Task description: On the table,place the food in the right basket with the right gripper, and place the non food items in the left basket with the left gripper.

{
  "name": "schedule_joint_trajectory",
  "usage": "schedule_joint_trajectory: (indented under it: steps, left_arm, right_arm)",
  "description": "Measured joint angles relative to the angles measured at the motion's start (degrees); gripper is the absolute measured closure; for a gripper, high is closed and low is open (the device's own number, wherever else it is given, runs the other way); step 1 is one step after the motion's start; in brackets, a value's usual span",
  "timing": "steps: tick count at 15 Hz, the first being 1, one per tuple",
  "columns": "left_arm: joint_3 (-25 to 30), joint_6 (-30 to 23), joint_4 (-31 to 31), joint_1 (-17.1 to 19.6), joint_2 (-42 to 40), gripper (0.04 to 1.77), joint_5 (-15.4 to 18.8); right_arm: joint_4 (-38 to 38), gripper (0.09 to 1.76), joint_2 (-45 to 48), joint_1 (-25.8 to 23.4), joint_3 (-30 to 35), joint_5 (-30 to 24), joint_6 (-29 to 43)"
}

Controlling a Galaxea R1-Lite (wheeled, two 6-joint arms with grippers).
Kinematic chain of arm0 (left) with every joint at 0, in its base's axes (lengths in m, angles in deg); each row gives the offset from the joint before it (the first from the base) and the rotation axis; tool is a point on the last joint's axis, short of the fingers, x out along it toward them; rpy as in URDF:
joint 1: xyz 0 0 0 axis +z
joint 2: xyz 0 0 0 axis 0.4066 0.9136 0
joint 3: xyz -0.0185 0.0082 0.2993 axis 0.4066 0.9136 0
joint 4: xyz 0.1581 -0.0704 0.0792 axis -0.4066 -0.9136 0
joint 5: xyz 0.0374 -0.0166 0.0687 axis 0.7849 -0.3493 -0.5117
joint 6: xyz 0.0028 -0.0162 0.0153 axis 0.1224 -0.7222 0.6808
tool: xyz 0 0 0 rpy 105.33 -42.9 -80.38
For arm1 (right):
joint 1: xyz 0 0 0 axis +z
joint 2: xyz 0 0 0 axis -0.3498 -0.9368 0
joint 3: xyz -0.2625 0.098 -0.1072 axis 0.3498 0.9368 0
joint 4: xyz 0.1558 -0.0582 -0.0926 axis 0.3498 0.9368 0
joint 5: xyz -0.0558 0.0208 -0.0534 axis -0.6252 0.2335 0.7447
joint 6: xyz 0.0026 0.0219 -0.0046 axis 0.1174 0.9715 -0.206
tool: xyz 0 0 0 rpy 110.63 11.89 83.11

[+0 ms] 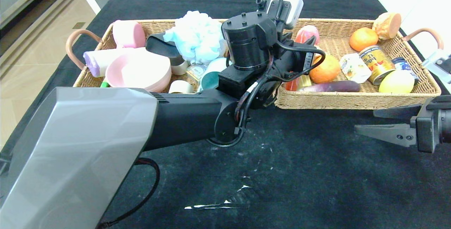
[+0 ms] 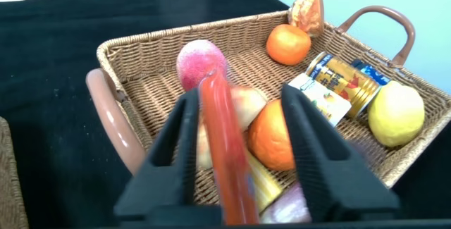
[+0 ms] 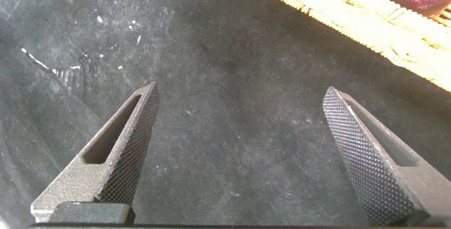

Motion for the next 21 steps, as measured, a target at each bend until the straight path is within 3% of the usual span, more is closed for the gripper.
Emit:
schedule_joint_trajectory:
  steps: [4,9,11,15,18,21]
  left_arm:
    - [0.00,0.17,-0.06,0.06,-0.01,0.61,0.09]
    - [0.59,3.62,-1.41,0.06,-1.30,0.37,-0.41]
    - [1.35,4.88,-7.22,0.02,-3.89,0.31,-0.44]
    - [1.71,5.16,-26.71,-1.24,-12.30,0.22,-0.88]
    - [2.15,4.99,-34.56,-3.15,-17.98,0.18,-5.46]
    - [5.05,3.82,-42.13,-4.18,-23.49,0.15,-7.11]
  right_arm:
    - [-0.52,0.15,0.00,0.02,0.11,-0.02,0.00]
    - [-0.68,0.15,0.13,0.20,0.50,0.00,-0.10]
    - [-1.05,0.15,0.66,0.04,0.48,0.05,0.04]
    - [-1.99,0.15,1.13,-1.38,-0.71,0.20,2.82]
    - [-2.04,0.15,1.10,-2.58,-1.43,0.24,3.06]
    - [-1.93,0.15,1.10,-2.89,-1.67,0.27,3.04]
